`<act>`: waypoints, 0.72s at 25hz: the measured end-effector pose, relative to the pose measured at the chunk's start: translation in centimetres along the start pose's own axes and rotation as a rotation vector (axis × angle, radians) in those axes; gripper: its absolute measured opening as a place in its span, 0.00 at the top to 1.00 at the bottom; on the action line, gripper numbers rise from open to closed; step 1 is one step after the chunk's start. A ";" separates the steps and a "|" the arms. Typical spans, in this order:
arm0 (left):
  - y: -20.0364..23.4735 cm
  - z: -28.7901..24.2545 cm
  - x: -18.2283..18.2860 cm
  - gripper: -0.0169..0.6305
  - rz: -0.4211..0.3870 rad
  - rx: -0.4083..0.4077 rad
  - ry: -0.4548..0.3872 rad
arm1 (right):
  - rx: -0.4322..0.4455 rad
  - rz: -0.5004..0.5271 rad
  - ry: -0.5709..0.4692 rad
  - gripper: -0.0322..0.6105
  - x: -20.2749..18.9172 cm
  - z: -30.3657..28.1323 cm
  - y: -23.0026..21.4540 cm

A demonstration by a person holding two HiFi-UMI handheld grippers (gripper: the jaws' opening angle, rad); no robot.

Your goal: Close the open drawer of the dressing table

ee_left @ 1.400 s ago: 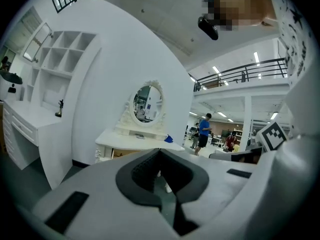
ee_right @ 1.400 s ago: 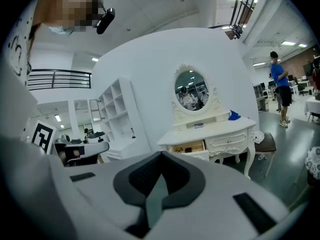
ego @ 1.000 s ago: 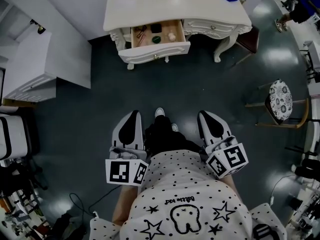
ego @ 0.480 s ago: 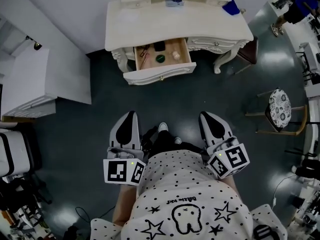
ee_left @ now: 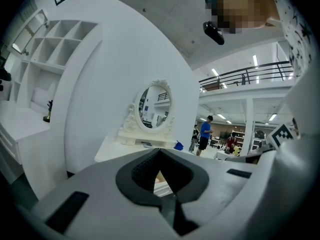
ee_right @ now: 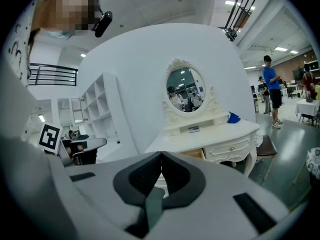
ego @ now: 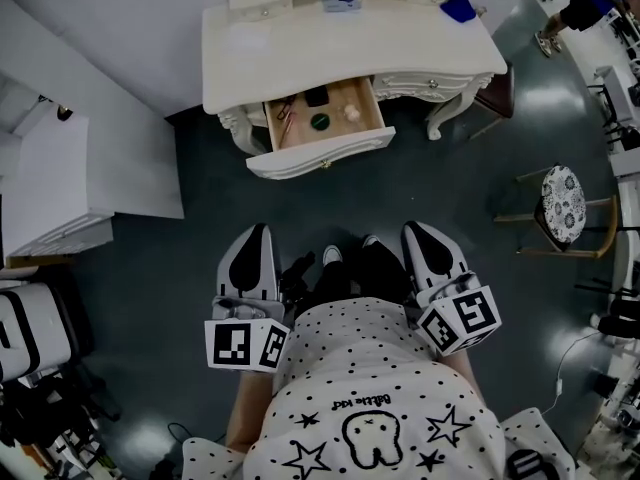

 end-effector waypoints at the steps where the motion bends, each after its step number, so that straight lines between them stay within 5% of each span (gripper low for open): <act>1: 0.1 -0.2 0.0 0.95 0.003 0.001 0.002 | -0.004 -0.002 0.003 0.94 0.1 -0.1 -0.1; 18: 0.8 -7.1 1.2 0.95 0.017 0.152 -0.010 | 0.055 -0.007 0.071 0.94 2.6 -5.3 -7.3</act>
Point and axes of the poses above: the fingertips, and each gripper's own axes: z backward along the fingers, y to its left, x out of its top, the point moved 5 cm from there along z, backward along the fingers, and after that the axes turned 11 degrees about x, right-handed, at the moved point
